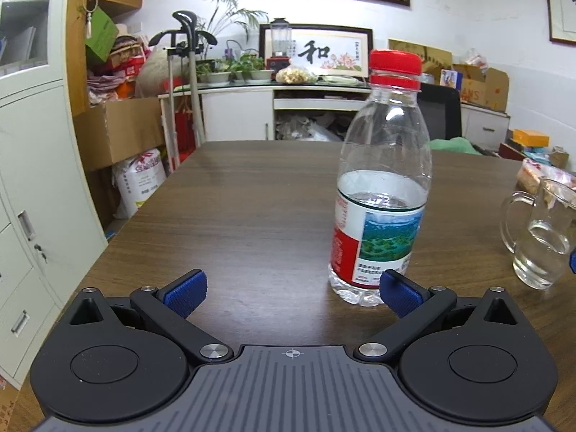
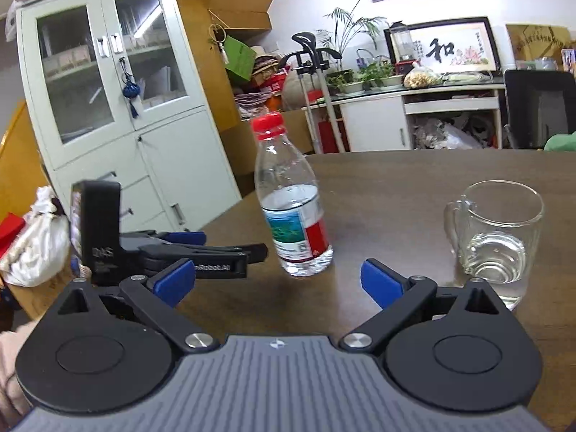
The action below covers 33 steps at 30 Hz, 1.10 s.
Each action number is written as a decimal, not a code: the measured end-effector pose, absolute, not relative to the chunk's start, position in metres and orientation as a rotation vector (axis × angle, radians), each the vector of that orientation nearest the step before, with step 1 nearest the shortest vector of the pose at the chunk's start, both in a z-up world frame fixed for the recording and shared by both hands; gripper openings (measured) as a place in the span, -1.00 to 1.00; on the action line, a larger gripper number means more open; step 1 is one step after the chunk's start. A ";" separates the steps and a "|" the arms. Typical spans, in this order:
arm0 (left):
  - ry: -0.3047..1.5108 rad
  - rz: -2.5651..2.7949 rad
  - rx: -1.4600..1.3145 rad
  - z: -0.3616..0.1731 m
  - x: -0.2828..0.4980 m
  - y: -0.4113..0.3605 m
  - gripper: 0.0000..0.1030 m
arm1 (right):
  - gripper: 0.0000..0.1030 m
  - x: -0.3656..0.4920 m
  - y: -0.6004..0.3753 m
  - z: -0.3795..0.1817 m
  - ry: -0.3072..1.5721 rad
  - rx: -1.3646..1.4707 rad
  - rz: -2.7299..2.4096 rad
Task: Unscrew bottle cap and pour
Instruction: 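Move the left tool to the water bottle and close on its body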
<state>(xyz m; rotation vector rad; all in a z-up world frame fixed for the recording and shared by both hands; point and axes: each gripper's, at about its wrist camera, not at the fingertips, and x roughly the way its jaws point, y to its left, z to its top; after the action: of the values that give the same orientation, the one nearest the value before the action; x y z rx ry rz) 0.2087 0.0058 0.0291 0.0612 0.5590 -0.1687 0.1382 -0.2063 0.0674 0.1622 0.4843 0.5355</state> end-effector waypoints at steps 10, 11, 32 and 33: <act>0.512 -0.193 0.113 0.027 0.209 -0.011 1.00 | 0.99 0.120 -0.194 0.058 0.483 0.094 0.642; 0.508 -0.200 0.118 0.027 0.210 -0.013 1.00 | 0.99 0.119 -0.191 0.057 0.489 0.089 0.656; 0.457 -0.194 0.120 0.026 0.241 -0.049 1.00 | 0.99 0.113 -0.175 0.054 0.510 0.063 0.634; 0.458 -0.191 0.112 0.026 0.243 -0.049 1.00 | 0.99 0.114 -0.174 0.053 0.512 0.059 0.629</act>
<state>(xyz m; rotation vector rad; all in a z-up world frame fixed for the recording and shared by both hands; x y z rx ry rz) 0.2430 -0.0493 0.0257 0.1122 0.4576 -0.1906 0.1139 -0.1742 0.0531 0.0593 0.5123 0.6295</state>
